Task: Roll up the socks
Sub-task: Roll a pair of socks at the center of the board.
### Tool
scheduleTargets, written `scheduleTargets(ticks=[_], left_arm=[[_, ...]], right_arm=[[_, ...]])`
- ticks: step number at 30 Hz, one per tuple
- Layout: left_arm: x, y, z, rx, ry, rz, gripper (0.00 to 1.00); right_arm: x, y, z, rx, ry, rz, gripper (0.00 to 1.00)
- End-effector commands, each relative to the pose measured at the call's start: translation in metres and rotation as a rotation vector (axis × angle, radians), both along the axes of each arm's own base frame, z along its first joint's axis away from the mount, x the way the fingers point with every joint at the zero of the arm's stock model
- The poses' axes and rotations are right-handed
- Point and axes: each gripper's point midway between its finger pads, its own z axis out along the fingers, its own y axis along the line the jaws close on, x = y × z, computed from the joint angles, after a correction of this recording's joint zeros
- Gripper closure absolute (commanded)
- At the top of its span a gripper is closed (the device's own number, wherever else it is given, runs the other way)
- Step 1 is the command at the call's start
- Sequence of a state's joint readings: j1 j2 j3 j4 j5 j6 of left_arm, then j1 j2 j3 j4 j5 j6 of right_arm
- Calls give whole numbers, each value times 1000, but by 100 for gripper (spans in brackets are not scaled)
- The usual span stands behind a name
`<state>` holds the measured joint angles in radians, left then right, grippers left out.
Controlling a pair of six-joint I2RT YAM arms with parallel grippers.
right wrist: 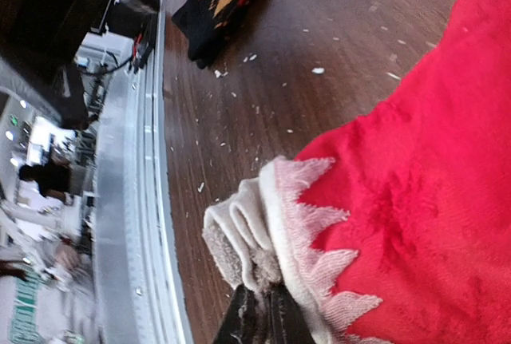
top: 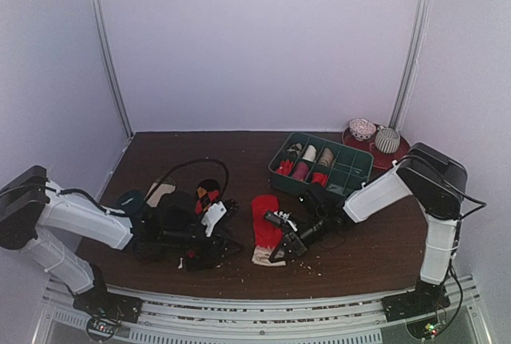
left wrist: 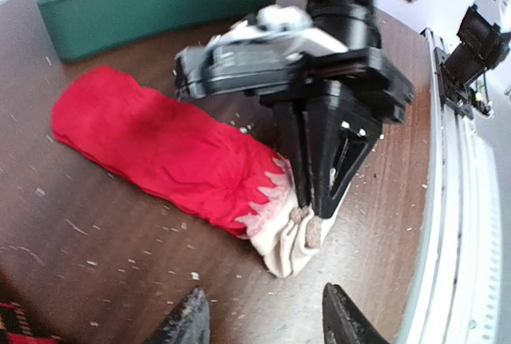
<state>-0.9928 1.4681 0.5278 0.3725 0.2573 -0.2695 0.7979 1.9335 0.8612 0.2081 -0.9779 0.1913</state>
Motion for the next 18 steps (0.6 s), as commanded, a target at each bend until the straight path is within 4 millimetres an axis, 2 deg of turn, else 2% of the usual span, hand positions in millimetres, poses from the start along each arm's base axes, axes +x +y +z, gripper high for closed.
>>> scheduleTargets(ticks=[1, 3, 7, 11, 15, 18], left_arm=[[-1, -5, 15, -19, -290, -33, 50], [-16, -17, 16, -29, -385, -85, 48], [-19, -33, 8, -73, -424, -122, 43], [-9, -47, -1, -80, -455, -108, 41], [-4, -52, -2, -114, -493, -92, 39], [-4, -59, -14, -86, -492, -120, 39]], right_arm=[[7, -15, -9, -95, 369, -173, 96], [14, -14, -7, -69, 436, -214, 96], [17, -18, -19, -115, 488, -244, 96], [14, -20, -24, -142, 499, -233, 96], [7, -24, -26, -157, 509, -207, 96], [3, -25, -26, -155, 520, -197, 96]])
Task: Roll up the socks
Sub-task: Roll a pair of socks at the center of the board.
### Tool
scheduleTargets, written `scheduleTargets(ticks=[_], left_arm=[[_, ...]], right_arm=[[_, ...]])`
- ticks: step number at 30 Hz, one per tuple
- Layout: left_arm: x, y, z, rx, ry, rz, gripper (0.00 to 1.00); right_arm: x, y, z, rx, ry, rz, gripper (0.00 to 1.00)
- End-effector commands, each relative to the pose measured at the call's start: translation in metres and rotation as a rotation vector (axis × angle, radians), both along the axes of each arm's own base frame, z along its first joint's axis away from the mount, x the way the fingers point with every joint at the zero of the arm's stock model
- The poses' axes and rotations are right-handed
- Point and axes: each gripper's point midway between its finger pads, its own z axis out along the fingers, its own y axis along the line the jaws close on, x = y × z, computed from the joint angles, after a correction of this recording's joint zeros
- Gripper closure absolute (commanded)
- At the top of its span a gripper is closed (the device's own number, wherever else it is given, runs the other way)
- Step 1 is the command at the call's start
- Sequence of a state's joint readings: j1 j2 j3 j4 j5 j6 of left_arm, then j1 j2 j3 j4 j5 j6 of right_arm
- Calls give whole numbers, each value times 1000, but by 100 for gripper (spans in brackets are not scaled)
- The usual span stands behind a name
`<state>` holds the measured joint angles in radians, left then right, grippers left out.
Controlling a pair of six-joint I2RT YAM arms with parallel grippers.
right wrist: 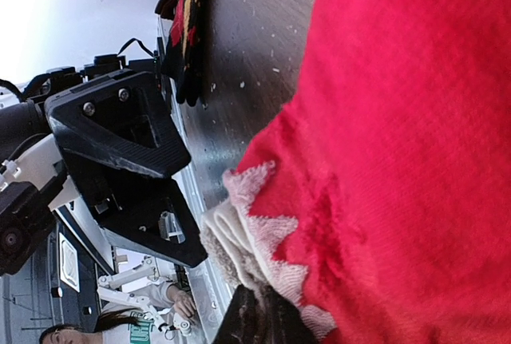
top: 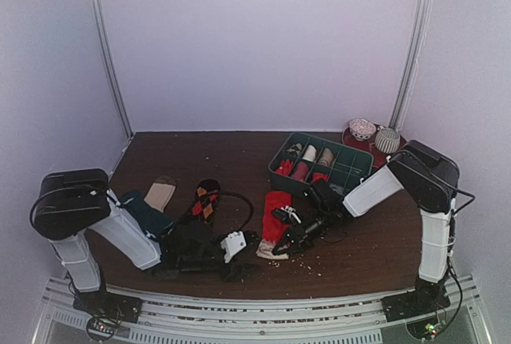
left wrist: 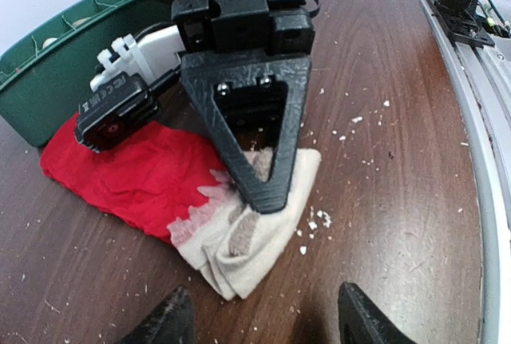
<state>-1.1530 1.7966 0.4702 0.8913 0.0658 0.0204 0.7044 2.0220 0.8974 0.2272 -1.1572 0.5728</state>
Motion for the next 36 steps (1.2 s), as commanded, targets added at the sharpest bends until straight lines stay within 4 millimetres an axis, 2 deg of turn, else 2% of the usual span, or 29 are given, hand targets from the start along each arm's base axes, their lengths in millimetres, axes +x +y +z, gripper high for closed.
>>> scheduleTargets(ticks=[1, 14, 18, 24, 27, 31, 34, 36], left_arm=[[12, -22, 22, -90, -96, -13, 39], [17, -32, 5, -81, -45, -22, 43], [21, -35, 0, -78, -16, -26, 54], [22, -38, -4, -70, 11, -34, 57], [22, -40, -9, -53, 25, -40, 65], [23, -42, -22, -11, 76, -38, 87], [24, -40, -35, 31, 130, -8, 98], [24, -35, -44, 57, 176, 22, 100]], right_arm=[[-15, -16, -27, -105, 96, -1, 96], [-26, -23, -34, -132, 94, 40, 96], [-30, -24, -36, -136, 96, 45, 96], [-32, -25, -38, -144, 94, 51, 96], [-33, -25, -40, -149, 93, 53, 96], [-35, -24, -39, -149, 87, 64, 95], [-34, -22, -36, -145, 64, 79, 94], [-32, -23, -35, -156, 39, 89, 91]])
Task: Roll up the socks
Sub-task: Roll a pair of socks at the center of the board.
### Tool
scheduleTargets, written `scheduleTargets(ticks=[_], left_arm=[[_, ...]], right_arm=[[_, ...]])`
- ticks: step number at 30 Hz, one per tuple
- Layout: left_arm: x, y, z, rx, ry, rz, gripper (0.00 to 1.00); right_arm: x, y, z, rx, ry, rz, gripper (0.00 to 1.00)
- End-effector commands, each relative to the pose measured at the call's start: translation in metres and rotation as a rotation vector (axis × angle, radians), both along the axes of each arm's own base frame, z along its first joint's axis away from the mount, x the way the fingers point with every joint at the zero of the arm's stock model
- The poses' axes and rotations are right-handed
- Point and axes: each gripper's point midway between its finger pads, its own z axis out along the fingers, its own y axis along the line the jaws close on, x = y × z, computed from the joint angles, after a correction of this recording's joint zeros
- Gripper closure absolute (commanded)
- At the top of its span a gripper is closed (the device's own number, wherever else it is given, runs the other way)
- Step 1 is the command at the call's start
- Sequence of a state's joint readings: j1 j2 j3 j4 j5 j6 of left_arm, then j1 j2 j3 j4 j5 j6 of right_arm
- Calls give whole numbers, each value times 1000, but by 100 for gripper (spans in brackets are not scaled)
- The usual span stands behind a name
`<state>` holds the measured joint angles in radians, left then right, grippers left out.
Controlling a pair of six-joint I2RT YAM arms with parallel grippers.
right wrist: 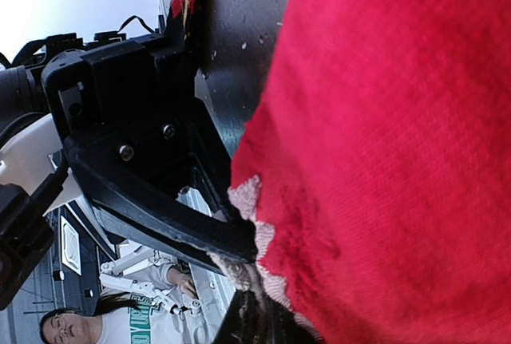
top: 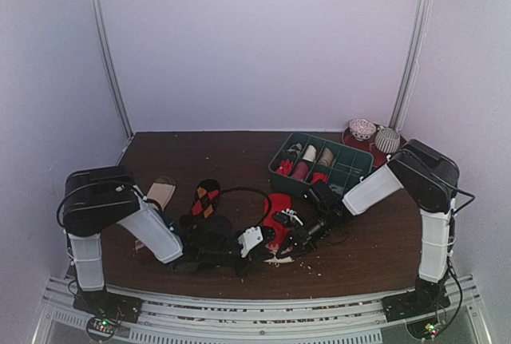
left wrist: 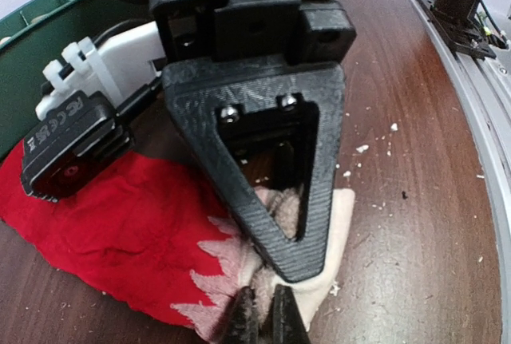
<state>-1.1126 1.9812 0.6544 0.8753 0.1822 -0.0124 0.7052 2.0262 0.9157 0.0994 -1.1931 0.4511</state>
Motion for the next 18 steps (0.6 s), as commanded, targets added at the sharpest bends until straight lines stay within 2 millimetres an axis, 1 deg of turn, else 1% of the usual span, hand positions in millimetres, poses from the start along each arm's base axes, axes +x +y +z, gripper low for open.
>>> scheduleTargets(ticks=[1, 4, 5, 6, 7, 8, 9, 12, 14, 16, 18], left_arm=[[8, 8, -32, 93, 118, 83, 100], [6, 17, -52, 165, 206, 125, 100], [4, 20, -58, 193, 241, 139, 100], [3, 22, -63, 213, 274, 152, 100], [1, 25, -67, 229, 305, 163, 100], [-3, 29, -71, 242, 340, 168, 100], [-7, 32, -75, 257, 373, 172, 100], [-18, 42, -86, 304, 458, 179, 100], [-24, 49, -93, 333, 504, 183, 100], [-29, 57, -99, 368, 548, 183, 100], [-32, 64, -103, 396, 581, 182, 100]], right_arm=[[-18, -16, -32, -160, 13, 26, 90], [-14, -14, -23, -145, -41, 35, 85], [-11, -13, -17, -134, -76, 35, 83], [-5, -11, -9, -121, -127, 29, 78], [0, -10, -1, -109, -185, 24, 58], [6, -9, 11, -89, -257, 17, 44], [14, -7, 25, -64, -336, 5, 40], [32, -7, 63, 3, -573, -56, 39], [37, -11, 85, 48, -728, -95, 39], [36, -17, 94, 37, -887, -107, 39], [31, -21, 95, 11, -1020, -93, 39]])
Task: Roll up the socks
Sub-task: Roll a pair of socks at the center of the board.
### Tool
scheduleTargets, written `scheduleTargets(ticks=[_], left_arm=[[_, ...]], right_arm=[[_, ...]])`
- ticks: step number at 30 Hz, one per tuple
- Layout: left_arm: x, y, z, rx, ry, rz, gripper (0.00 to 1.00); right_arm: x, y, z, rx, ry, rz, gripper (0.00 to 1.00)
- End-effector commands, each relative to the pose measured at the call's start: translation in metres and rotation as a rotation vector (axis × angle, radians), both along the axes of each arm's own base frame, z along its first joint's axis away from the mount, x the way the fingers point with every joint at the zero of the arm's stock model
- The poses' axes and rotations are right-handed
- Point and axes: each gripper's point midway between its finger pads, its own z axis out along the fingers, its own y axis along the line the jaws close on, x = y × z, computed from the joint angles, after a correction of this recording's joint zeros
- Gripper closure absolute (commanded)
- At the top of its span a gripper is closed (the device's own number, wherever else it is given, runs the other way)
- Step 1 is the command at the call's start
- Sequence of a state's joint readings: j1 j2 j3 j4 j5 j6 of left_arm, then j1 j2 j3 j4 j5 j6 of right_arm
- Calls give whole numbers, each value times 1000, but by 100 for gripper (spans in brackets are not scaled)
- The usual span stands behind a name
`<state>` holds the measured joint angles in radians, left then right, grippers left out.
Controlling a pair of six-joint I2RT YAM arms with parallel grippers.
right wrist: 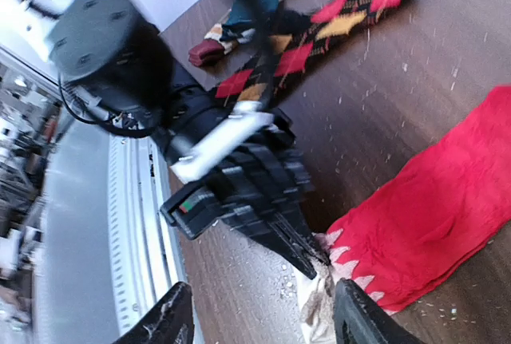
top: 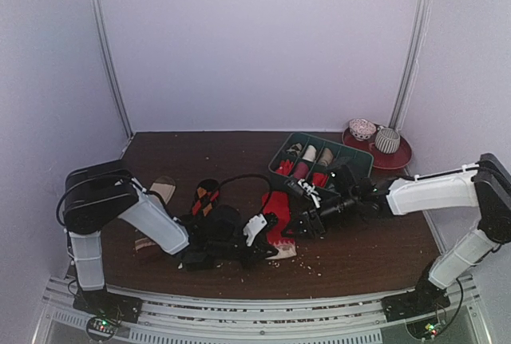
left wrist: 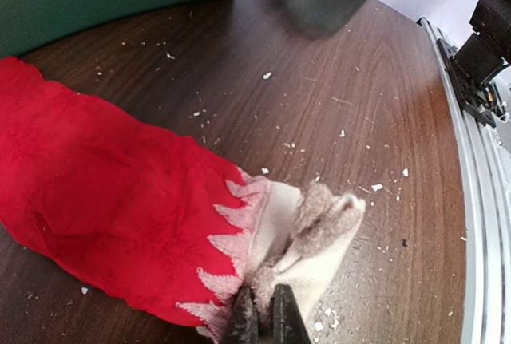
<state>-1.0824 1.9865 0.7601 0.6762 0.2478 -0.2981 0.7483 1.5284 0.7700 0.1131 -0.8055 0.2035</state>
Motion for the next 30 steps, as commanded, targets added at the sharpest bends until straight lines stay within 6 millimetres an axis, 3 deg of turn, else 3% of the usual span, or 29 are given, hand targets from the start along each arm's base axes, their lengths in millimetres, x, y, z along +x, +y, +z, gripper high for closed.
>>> scheduleTargets(ticks=[1, 9, 16, 22, 30], left_arm=[[-41, 75, -97, 375, 301, 19, 100], [-41, 84, -99, 407, 339, 8, 100], [-42, 85, -104, 411, 347, 3, 100], [-41, 86, -106, 413, 349, -2, 100], [-43, 88, -108, 417, 353, -15, 100]], right_arm=[[6, -8, 2, -64, -389, -44, 39], [-40, 1, -29, -208, -674, 186, 40], [-41, 2, -44, -286, -765, 285, 40], [-42, 1, -70, -367, -710, 342, 43], [-19, -4, -81, -459, -759, 256, 45]])
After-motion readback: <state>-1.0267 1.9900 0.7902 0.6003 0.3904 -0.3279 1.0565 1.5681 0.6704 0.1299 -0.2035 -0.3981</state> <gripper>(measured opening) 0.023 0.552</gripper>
